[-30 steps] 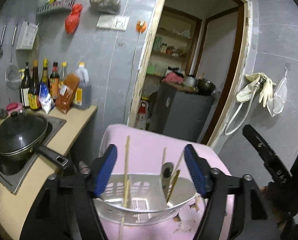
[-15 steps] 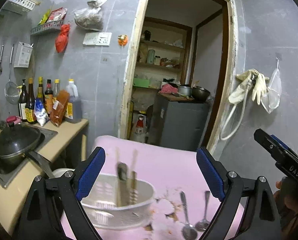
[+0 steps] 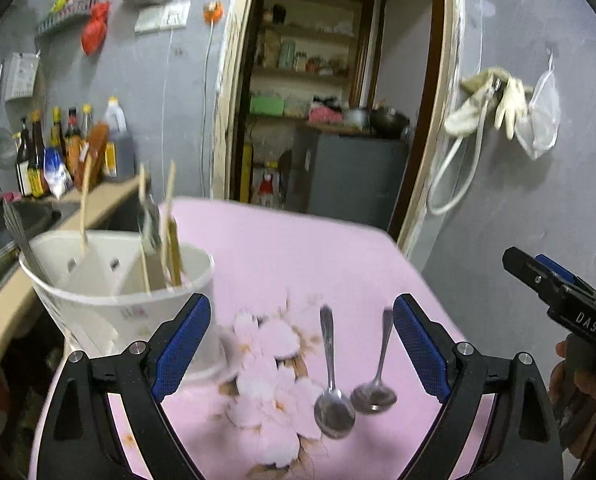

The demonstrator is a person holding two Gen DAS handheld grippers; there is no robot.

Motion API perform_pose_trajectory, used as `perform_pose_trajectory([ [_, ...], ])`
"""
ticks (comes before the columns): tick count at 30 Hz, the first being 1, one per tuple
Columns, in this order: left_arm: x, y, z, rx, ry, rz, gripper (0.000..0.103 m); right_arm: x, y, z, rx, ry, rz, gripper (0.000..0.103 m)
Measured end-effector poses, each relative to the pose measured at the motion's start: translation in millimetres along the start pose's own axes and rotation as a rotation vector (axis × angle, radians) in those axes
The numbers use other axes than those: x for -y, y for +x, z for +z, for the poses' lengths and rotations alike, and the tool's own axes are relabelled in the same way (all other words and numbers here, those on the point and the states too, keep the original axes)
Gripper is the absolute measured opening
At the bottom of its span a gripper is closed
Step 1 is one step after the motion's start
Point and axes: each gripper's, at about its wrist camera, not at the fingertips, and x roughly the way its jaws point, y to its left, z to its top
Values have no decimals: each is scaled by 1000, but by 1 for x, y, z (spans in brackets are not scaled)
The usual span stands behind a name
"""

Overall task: Organize utensils
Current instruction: 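Move both grippers toward the two silver spoons on the pink cloth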

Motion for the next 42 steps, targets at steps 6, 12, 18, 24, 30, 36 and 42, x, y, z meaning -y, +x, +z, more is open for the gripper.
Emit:
perform_pose_trajectory([
  [6, -1, 25, -23, -87, 7, 42, 89, 15, 39, -24, -171, 49, 14, 97],
  [12, -12, 39, -43, -153, -22, 66, 89, 7, 79, -43, -341, 81, 85, 80],
  [18, -19, 42, -49, -199, -41, 91, 89, -17, 104, -52, -445, 22, 120, 69],
  [24, -32, 41, -53, -236, -87, 118, 89, -35, 122, -59, -516, -58, 91, 65],
  [30, -39, 37, -58, -252, -112, 135, 89, -48, 125, -65, -565, -166, 36, 57],
  [36, -35, 40, -55, -269, -102, 112, 89, -45, 111, -64, -580, -196, 50, 37],
  [42, -21, 48, -48, -265, -42, 24, 88, -32, 96, -66, -598, -178, 95, 30],
])
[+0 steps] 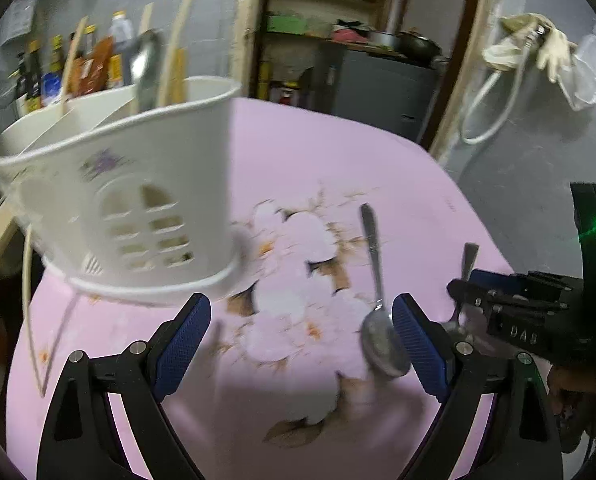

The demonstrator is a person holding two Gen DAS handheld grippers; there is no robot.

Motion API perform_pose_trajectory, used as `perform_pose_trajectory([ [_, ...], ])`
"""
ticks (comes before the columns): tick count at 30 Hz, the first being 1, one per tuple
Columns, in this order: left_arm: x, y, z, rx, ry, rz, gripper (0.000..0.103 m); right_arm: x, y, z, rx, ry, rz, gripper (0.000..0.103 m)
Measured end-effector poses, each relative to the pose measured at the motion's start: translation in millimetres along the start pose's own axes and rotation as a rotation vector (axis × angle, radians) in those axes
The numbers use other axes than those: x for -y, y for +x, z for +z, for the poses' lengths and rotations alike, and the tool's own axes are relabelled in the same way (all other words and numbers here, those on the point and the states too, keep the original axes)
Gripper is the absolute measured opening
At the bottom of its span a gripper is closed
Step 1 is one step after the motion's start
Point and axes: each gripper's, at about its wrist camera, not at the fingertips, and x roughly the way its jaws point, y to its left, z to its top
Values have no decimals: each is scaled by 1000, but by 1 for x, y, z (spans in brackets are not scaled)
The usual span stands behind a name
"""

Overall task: Organize utensils
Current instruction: 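Move both grippers toward the two silver spoons on the pink cloth, then close the left gripper on an ornate silver spoon while the right gripper grasps the plain spoon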

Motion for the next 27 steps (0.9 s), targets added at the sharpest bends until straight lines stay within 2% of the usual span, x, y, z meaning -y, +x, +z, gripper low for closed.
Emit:
perform_pose_trajectory([
  [1, 2, 2, 2, 0, 13, -13, 86, -1, -1, -1, 1, -1, 2, 30],
  [4, 9, 11, 9, -18, 57, -53, 70, 2, -5, -5, 3, 6, 22, 30],
  [6, 13, 19, 13, -38, 78, -79, 55, 1, -8, -8, 3, 7, 35, 29],
  [8, 16, 28, 17, -61, 95, -108, 50, 1, -11, -11, 5, 5, 48, 28],
  [12, 23, 46, 26, -106, 118, -164, 48, 6, -17, -19, 10, 26, 91, 28],
  [18, 37, 78, 32, -211, 170, -132, 28, 12, -18, -24, 44, 100, 119, 26],
  [21, 39, 81, 31, -216, 187, -119, 26, 11, -17, -24, 51, 123, 113, 26],
  [24, 39, 80, 28, -219, 193, -101, 12, 13, -16, -21, 48, 167, 110, 26],
  [27, 35, 79, 24, -220, 182, -78, 4, 11, -16, -19, 45, 165, 97, 26],
])
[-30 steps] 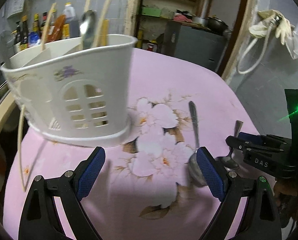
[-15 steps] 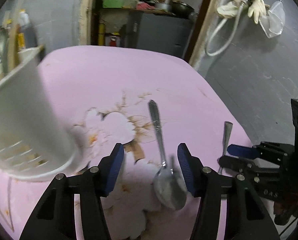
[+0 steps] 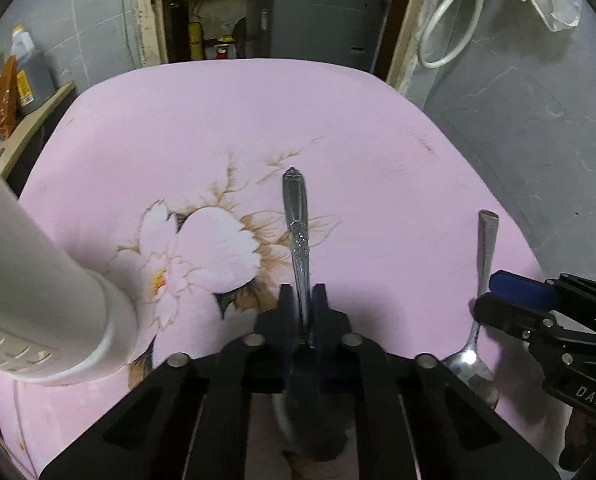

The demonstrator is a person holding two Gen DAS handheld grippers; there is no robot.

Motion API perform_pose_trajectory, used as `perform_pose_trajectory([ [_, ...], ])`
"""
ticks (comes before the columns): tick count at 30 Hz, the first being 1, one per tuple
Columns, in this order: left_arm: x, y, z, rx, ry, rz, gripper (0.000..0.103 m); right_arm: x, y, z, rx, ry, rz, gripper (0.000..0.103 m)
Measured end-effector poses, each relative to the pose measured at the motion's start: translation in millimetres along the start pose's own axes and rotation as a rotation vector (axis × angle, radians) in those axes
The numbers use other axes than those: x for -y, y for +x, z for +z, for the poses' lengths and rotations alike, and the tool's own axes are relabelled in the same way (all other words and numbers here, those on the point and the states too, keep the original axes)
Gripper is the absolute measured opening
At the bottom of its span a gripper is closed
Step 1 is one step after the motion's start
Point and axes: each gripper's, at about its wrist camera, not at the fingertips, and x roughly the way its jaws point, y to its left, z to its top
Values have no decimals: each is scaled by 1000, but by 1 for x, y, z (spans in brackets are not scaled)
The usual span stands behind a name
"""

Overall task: Organize utensils
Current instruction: 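Close the left gripper on an ornate silver spoon while the right gripper grasps the plain spoon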

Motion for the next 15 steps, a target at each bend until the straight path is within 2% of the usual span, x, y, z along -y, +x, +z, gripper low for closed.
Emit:
perform_pose_trajectory([
  [6, -5, -10, -20, -6, -1, 7, 4, -1, 6, 12, -18, -5, -45, 26],
  [10, -7, -27, -38, -8, -41, -1, 4, -2, 16, 20, -14, 2, -43, 27],
  [12, -10, -37, -50, 5, -70, 18, 4, -4, 22, 25, -10, -16, -24, 17],
  [15, -12, -52, -65, 34, -120, 46, 4, -7, 28, 28, -9, -54, 11, 13],
])
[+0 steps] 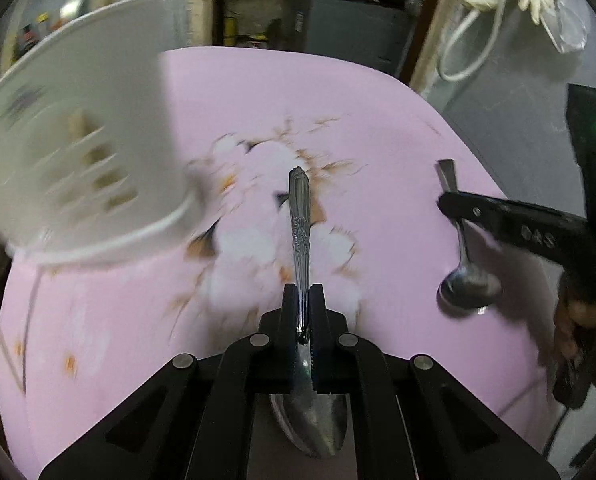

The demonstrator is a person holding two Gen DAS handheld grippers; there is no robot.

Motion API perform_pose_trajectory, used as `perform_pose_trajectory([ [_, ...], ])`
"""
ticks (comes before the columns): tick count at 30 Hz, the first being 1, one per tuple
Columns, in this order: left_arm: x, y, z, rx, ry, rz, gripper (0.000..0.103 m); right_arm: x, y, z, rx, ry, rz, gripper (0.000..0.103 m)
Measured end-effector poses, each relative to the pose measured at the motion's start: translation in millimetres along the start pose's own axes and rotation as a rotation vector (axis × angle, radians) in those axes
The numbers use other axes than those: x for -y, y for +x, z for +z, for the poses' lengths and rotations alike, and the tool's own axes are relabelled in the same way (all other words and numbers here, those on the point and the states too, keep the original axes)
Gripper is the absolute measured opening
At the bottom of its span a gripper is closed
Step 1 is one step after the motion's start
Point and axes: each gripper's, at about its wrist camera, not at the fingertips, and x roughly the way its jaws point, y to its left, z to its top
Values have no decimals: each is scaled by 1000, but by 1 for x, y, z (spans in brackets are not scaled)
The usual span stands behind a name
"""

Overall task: Organize utensils
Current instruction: 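Close the left gripper on an ornate silver spoon while the right gripper grasps the plain spoon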

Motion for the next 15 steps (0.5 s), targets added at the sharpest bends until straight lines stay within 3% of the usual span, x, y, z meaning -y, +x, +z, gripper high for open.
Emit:
perform_pose_trajectory([
  [7, -12, -19, -15, 9, -74, 74, 6, -15, 1, 1, -31, -108, 73, 14],
  [9, -14, -20, -14, 1, -73, 71, 6, -16, -1, 0, -45, -115, 61, 18],
  [11, -14, -21, -12, -3, -60, 93, 9, -18, -1, 0, -50, -124, 28, 37],
  [15, -17, -21, -6, -5, -52, 111, 12, -30, 2, -1, -43, -146, -61, 37],
])
